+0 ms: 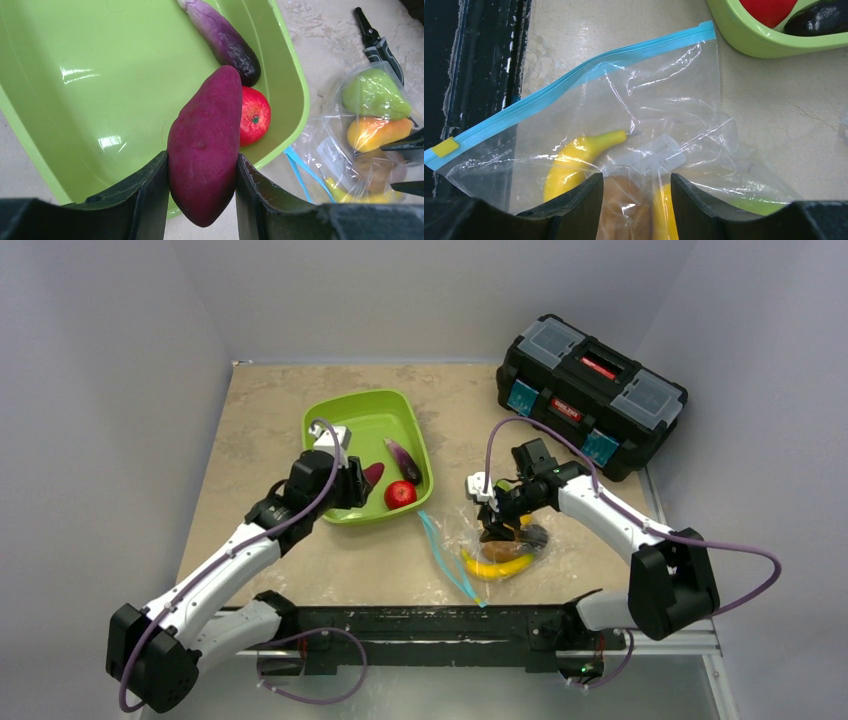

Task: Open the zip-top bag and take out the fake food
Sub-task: Place the fake vegetable in the bin.

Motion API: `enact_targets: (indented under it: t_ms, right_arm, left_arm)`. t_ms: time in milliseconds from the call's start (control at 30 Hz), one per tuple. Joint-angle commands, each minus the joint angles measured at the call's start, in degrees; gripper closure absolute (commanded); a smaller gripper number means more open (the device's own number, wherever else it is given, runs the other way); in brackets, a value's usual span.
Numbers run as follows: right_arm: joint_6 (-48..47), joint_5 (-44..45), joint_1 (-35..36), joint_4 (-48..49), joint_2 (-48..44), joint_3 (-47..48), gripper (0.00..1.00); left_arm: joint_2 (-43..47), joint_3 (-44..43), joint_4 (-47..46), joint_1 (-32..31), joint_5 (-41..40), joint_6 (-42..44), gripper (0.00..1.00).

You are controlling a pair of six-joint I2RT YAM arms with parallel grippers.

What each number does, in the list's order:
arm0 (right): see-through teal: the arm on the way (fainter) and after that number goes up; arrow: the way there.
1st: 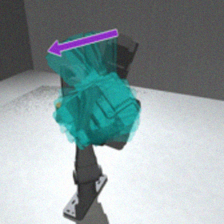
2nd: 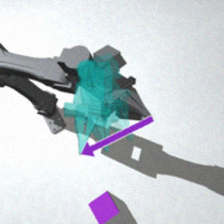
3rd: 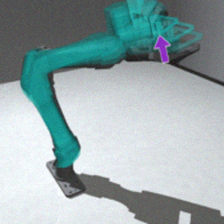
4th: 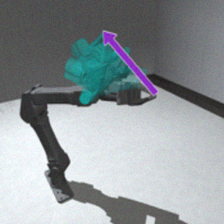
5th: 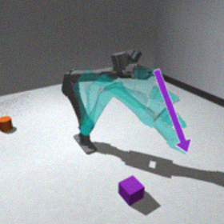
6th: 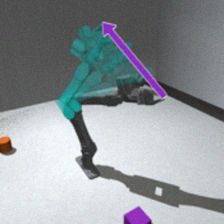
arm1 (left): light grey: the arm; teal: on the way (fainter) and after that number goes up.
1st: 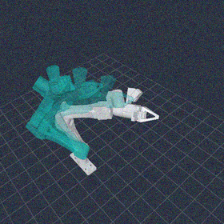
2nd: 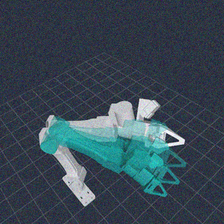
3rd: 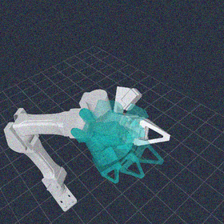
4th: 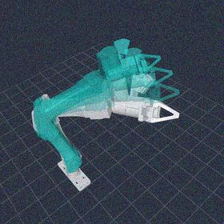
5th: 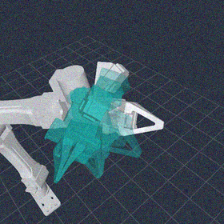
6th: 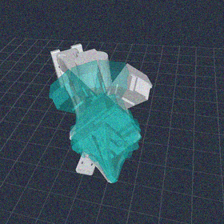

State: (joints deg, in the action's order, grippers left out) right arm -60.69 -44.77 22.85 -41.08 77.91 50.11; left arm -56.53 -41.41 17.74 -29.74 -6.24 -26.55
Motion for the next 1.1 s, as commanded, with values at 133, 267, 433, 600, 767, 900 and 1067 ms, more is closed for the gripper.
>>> enact_targets:
  t_ms: [133, 267, 433, 600, 767, 900, 1067]
  right_arm:
    - [0.22, -2.60, -0.36, 0.57, -0.74, -0.27, 0.49]
    - [0.22, -2.60, -0.56, 0.56, -0.61, -0.28, 0.49]
    - [0.21, -2.69, -0.72, 0.56, -0.65, -0.27, 0.49]
    - [0.22, -2.77, -0.96, 0.67, -0.65, -0.44, 0.49]
    - [0.20, -2.92, -1.16, 0.60, -0.58, -0.36, 0.49]
    - [0.09, -3.04, -1.23, 0.41, -0.55, -0.36, 0.49]
    - [-0.24, -3.21, -1.41, 0.06, -0.65, -0.27, 0.49]
  left_arm:
    - [-5.06, -4.49, -1.78, 3.15, 0.16, -6.06, 1.00]
    - [-8.14, -5.60, -0.98, 4.25, 0.66, -7.10, 0.94]
    - [-11.22, -6.79, -0.25, 5.49, 1.51, -8.11, 0.77]
    - [-13.24, -7.66, 0.69, 6.39, 1.79, -9.28, 0.53]
    - [-16.96, -11.59, 6.12, 6.92, 2.96, -10.01, 0.34]
    - [-19.49, -14.19, 9.25, 7.22, 4.81, -10.04, 0.25]
    - [-19.79, -14.37, 8.86, 7.44, 7.87, -9.32, 0.19]
